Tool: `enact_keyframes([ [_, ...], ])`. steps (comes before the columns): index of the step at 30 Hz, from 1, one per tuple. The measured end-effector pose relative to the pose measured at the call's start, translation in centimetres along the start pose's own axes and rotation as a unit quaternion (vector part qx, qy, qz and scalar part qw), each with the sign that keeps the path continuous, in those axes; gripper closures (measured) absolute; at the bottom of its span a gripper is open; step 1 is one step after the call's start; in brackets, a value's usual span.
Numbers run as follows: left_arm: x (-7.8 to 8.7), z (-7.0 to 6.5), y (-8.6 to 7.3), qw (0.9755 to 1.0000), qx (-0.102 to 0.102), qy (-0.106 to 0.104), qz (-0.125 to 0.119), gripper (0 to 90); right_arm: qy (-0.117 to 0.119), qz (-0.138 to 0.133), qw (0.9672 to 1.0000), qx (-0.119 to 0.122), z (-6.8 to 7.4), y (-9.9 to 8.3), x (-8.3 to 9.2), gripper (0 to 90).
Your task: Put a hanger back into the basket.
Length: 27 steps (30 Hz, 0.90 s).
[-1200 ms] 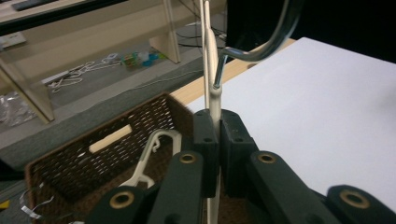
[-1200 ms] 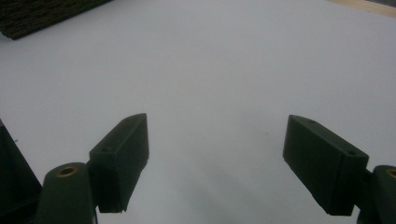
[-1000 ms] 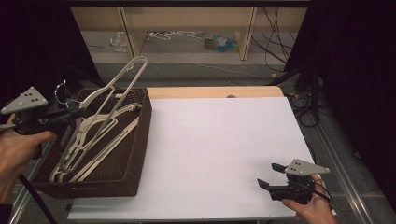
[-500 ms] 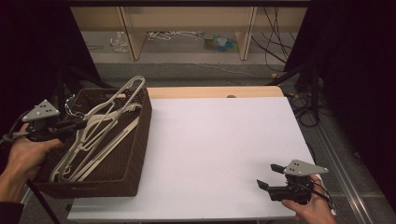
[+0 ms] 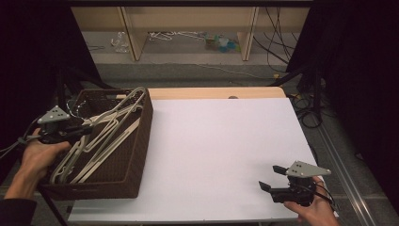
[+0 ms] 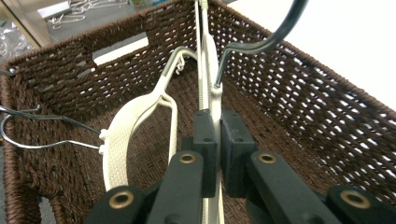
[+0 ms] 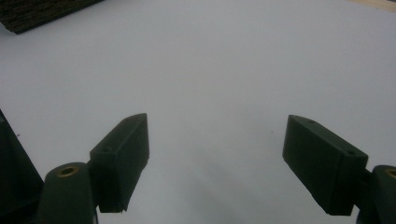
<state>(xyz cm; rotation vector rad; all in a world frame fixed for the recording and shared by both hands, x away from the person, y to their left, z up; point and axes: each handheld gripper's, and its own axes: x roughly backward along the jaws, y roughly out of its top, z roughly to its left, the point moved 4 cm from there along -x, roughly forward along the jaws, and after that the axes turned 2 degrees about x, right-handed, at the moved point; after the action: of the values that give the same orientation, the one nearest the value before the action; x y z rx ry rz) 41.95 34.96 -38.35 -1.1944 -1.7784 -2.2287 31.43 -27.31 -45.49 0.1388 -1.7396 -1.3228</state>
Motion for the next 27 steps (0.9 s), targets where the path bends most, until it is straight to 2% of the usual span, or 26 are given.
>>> enact_keyframes([
  [1,0.0,0.2,-0.1,0.9999,0.012,0.0,-0.005,85.8,0.001,0.001,1.0,-0.004,0.0,0.0,0.0,23.8],
  [2,0.0,0.4,-0.1,1.0,0.008,-0.001,-0.004,85.8,-0.002,-0.001,1.0,-0.001,0.0,0.0,0.0,23.8],
  [4,0.1,0.4,0.0,0.9999,0.013,-0.007,-0.004,85.9,-0.001,-0.001,1.0,-0.002,0.0,0.0,0.0,23.8],
  [5,0.2,0.4,0.3,0.9999,-0.007,-0.01,0.002,85.9,-0.001,0.0,1.0,-0.001,0.0,0.0,0.0,23.9],
  [6,0.3,0.2,0.5,0.9999,-0.005,-0.008,0.006,85.9,0.0,0.0,1.0,0.0,0.0,0.0,0.0,23.9],
  [8,0.6,0.3,1.1,0.9996,-0.024,-0.015,0.006,85.8,0.0,0.0,1.0,-0.005,0.0,0.0,0.0,23.9],
  [9,0.7,0.3,1.4,0.9995,-0.02,-0.026,-0.003,85.9,-0.001,0.0,1.0,-0.006,0.0,0.0,0.0,23.9],
  [10,0.9,0.6,1.5,0.9993,-0.028,-0.026,0.001,85.8,0.001,0.001,1.0,-0.005,0.0,0.0,0.0,23.9],
  [12,1.2,0.8,1.5,0.9993,-0.022,-0.03,0.002,85.8,-0.001,-0.002,1.0,-0.001,0.0,0.0,0.0,23.9],
  [13,1.3,1.1,1.5,0.999,-0.031,-0.032,-0.001,85.8,0.001,-0.002,1.0,-0.005,0.0,0.0,0.1,23.9],
  [15,1.5,1.5,1.4,0.9993,-0.024,-0.03,-0.002,85.8,0.0,-0.002,1.0,-0.005,0.0,0.0,0.1,23.9],
  [18,1.1,1.7,0.9,0.9992,-0.021,-0.035,-0.001,85.7,-0.001,-0.002,1.0,-0.001,0.0,0.0,0.0,23.9],
  [19,0.8,1.7,0.6,0.9989,-0.029,-0.037,0.0,85.4,-0.001,-0.002,1.0,0.0,0.0,0.0,0.0,23.9],
  [20,0.6,1.7,0.5,0.9989,-0.024,-0.04,-0.002,85.2,-0.001,-0.002,1.0,-0.001,0.0,0.0,0.0,23.9],
  [22,0.1,1.9,0.4,0.9986,-0.033,-0.041,-0.003,85.3,0.0,0.0,1.0,-0.002,0.0,0.0,0.0,23.9],
  [23,-0.1,1.8,0.3,0.9988,-0.024,-0.042,-0.003,85.3,0.001,0.0,1.0,-0.002,0.0,0.0,0.0,23.9],
  [24,-0.4,1.8,0.3,0.9989,-0.024,-0.041,-0.002,85.3,0.002,0.0,1.0,-0.003,0.0,0.0,0.0,23.9],
  [25,-0.6,1.7,0.2,0.9992,-0.014,-0.038,0.004,85.3,0.0,-0.001,1.0,0.0,0.0,0.0,0.0,23.9],
  [27,-1.2,1.9,0.2,0.9996,-0.013,-0.023,0.012,85.2,0.0,-0.001,1.0,-0.004,0.0,0.0,0.0,23.9],
])
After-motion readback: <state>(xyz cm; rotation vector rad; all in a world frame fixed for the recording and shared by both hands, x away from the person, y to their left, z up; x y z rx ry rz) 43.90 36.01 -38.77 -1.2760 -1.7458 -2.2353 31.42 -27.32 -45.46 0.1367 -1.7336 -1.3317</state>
